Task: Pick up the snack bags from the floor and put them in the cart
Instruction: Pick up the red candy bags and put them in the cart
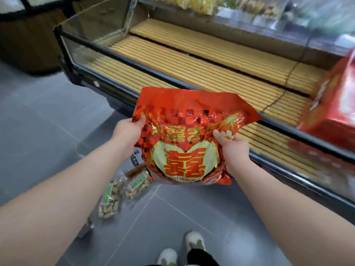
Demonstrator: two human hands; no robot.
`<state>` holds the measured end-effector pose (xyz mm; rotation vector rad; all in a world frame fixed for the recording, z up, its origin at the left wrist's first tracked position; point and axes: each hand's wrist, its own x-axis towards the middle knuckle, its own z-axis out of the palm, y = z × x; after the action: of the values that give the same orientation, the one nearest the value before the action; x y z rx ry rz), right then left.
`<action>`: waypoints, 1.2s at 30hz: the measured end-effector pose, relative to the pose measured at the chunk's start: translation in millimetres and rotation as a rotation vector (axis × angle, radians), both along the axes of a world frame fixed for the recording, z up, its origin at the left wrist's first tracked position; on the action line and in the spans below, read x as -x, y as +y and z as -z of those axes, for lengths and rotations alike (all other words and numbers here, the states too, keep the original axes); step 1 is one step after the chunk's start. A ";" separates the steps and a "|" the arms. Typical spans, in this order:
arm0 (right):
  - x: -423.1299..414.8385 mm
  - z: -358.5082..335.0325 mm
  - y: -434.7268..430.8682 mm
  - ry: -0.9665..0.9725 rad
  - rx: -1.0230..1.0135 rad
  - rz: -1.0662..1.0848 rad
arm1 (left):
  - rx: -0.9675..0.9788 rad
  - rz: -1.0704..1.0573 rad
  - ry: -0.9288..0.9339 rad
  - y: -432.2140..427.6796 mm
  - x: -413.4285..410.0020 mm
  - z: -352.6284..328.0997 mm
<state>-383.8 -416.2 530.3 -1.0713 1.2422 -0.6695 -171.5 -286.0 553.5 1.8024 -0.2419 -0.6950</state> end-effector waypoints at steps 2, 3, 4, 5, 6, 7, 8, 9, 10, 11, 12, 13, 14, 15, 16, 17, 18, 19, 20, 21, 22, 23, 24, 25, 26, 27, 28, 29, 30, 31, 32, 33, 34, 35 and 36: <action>29.6 -3.8 0.4 -0.003 -0.006 0.099 | 0.011 0.088 0.004 -20.1 15.2 -2.2; 47.5 -5.1 0.8 -0.004 -0.006 0.154 | 0.015 0.145 0.009 -31.7 27.4 -3.5; 71.8 -6.8 1.5 -0.003 0.002 0.225 | 0.017 0.217 0.018 -46.6 46.6 -5.7; 90.7 -8.0 2.6 0.000 0.007 0.273 | 0.021 0.260 0.018 -57.3 62.2 -6.7; 113.1 -10.2 4.9 0.007 0.006 0.324 | 0.036 0.312 0.009 -69.1 81.8 -8.1; 136.7 -11.0 6.8 0.012 0.010 0.376 | 0.048 0.364 0.007 -80.1 103.7 -10.9; 160.6 -11.8 8.0 0.015 0.015 0.422 | 0.050 0.420 0.001 -90.3 125.2 -12.3; 191.8 -15.0 10.4 0.016 0.028 0.486 | 0.053 0.491 -0.001 -104.3 154.6 -14.8; 217.5 -16.9 11.7 0.023 0.047 0.528 | 0.054 0.547 -0.001 -115.2 178.3 -17.3; 246.2 -19.3 13.0 0.033 0.074 0.571 | 0.056 0.593 0.009 -127.2 205.4 -19.7; 276.9 -20.6 13.7 0.033 0.098 0.618 | 0.058 0.651 0.021 -137.7 235.7 -23.1; 305.8 -22.1 14.0 0.035 0.104 0.662 | 0.056 0.701 0.019 -148.5 265.8 -24.9; 335.0 -21.2 13.2 0.049 0.105 0.701 | 0.068 0.749 0.027 -157.8 295.9 -27.6; 360.5 -20.2 13.0 0.060 0.100 0.738 | 0.073 0.789 0.020 -165.3 323.8 -28.5; 407.4 -19.6 12.4 0.067 0.113 0.790 | 0.083 0.838 0.022 -177.0 373.5 -29.2; 418.2 -16.8 9.9 0.078 0.108 0.803 | 0.094 0.844 0.008 -180.4 384.5 -30.4; 455.2 -16.8 9.8 0.105 0.105 0.837 | 0.112 0.880 0.009 -187.8 423.8 -29.6; 481.1 -14.9 8.7 0.135 0.118 0.863 | 0.119 0.902 0.019 -192.7 449.7 -28.2; 522.6 -17.7 9.3 0.137 0.116 0.898 | 0.125 0.932 0.011 -199.8 494.1 -27.3; 547.2 -18.6 8.3 0.150 0.122 0.913 | 0.139 0.947 0.019 -203.9 519.9 -28.2; 566.9 -23.0 8.6 0.153 0.107 0.929 | 0.159 0.959 0.015 -208.4 542.0 -27.7; 594.4 -26.4 6.2 0.160 0.110 0.953 | 0.169 0.981 0.022 -213.4 571.5 -29.6; 617.7 -33.4 4.9 0.160 0.109 0.970 | 0.175 1.000 0.020 -219.3 597.8 -31.2; 640.9 -36.2 0.3 0.163 0.119 0.997 | 0.180 1.017 0.031 -224.9 621.5 -34.0; 667.8 -44.3 -4.6 0.169 0.122 1.023 | 0.193 1.028 0.040 -235.3 650.0 -36.0; 690.9 -47.4 -11.6 0.177 0.129 1.046 | 0.194 1.037 0.052 -243.8 672.3 -39.6; 708.0 -53.2 -17.4 0.180 0.125 1.062 | 0.203 1.048 0.063 -252.6 691.5 -42.5; 726.5 -55.0 -25.3 0.189 0.125 1.081 | 0.207 1.061 0.070 -264.6 710.0 -44.6; 746.4 -58.0 -34.9 0.191 0.126 1.107 | 0.201 1.082 0.062 -280.3 732.9 -47.6; 764.6 -56.9 -45.5 0.195 0.127 1.129 | 0.190 1.106 0.055 -293.7 751.9 -50.6; 778.5 -57.3 -54.8 0.201 0.123 1.145 | 0.177 1.122 0.057 -309.2 768.7 -50.8; 793.8 -55.3 -65.8 0.209 0.128 1.160 | 0.156 1.137 0.068 -325.5 785.6 -50.2; 806.0 -54.5 -75.8 0.219 0.128 1.175 | 0.149 1.150 0.078 -340.2 800.7 -50.1; 818.5 -52.2 -87.0 0.233 0.128 1.182 | 0.139 1.170 0.083 -355.8 815.3 -47.4; 833.4 -50.3 -102.7 0.248 0.126 1.194 | 0.131 1.190 0.096 -377.2 834.0 -43.4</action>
<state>-1217.2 -518.9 580.6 -0.4065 2.0632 -1.5453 -1005.4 -663.2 596.9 1.3625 -1.3112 -1.5193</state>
